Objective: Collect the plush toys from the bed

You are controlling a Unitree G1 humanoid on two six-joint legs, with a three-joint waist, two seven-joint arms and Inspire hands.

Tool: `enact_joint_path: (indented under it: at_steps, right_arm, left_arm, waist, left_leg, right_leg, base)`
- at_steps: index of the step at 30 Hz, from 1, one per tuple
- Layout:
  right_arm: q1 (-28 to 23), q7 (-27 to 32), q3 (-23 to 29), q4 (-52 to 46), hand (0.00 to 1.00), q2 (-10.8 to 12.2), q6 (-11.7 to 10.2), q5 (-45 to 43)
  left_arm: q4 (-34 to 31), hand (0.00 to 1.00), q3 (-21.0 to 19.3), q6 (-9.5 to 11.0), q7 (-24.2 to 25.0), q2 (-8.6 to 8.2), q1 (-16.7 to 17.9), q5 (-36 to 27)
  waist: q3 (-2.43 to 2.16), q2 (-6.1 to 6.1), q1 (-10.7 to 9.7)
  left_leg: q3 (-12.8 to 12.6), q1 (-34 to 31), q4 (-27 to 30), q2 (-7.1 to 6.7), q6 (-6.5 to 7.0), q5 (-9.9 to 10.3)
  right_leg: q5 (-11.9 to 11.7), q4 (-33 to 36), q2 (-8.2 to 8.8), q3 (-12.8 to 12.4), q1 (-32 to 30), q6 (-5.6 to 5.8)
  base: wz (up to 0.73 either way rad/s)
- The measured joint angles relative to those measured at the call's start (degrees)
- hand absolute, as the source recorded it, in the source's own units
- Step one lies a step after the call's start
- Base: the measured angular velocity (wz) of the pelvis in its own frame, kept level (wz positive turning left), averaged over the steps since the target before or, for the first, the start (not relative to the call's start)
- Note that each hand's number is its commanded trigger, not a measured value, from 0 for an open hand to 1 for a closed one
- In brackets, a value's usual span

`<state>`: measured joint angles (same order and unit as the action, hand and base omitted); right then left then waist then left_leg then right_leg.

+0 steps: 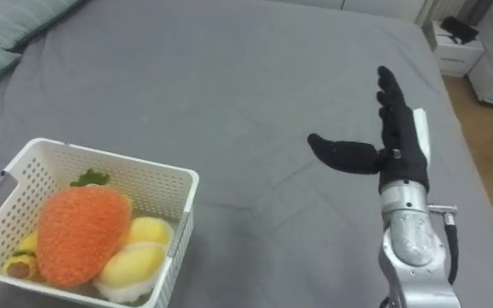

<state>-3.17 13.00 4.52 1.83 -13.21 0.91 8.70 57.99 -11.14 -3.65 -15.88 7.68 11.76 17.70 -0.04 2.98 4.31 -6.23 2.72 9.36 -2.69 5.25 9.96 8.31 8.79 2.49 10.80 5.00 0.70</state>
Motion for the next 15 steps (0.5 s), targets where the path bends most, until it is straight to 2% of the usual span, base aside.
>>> enact_joint_path:
  at_steps: [6, 11, 15]
  right_arm:
    - [-5.1, 0.8, 2.9, 9.6, 0.00, 0.0, -0.1, 7.4]
    - [-7.8, 0.6, 3.3, 17.8, 0.00, 0.1, 0.1, 9.5]
    - [-10.0, 0.6, 3.6, 24.8, 0.00, 0.4, -0.5, 18.3]
  left_arm:
    - [1.5, 0.00, -1.1, -0.1, -1.3, -0.16, 0.7, -0.3]
    - [1.2, 0.00, -1.0, -0.1, -1.2, -0.14, 1.5, -2.5]
    - [1.1, 0.00, -1.2, -0.1, -1.3, -0.23, 1.5, -3.7]
  waist:
    - [-0.05, -0.10, -1.6]
    - [-0.44, -0.77, -4.2]
    - [-0.42, -0.73, -4.7]
  left_leg:
    - [-0.7, -0.1, -0.1, 0.05, 0.09, 0.2]
    - [-2.7, 0.6, -0.8, 0.37, 0.04, 0.3]
    - [-3.7, 1.3, -1.1, 0.62, -0.14, 0.5]
  right_leg:
    - [-0.1, 0.0, -0.06, -0.9, -0.4, 0.10]
    - [-0.1, 0.1, -0.28, -2.9, -1.2, 0.12]
    - [-0.1, 0.0, -0.62, -3.7, -1.2, 0.10]
  base:
    - [-0.07]
    - [-0.19]
    - [-0.16]
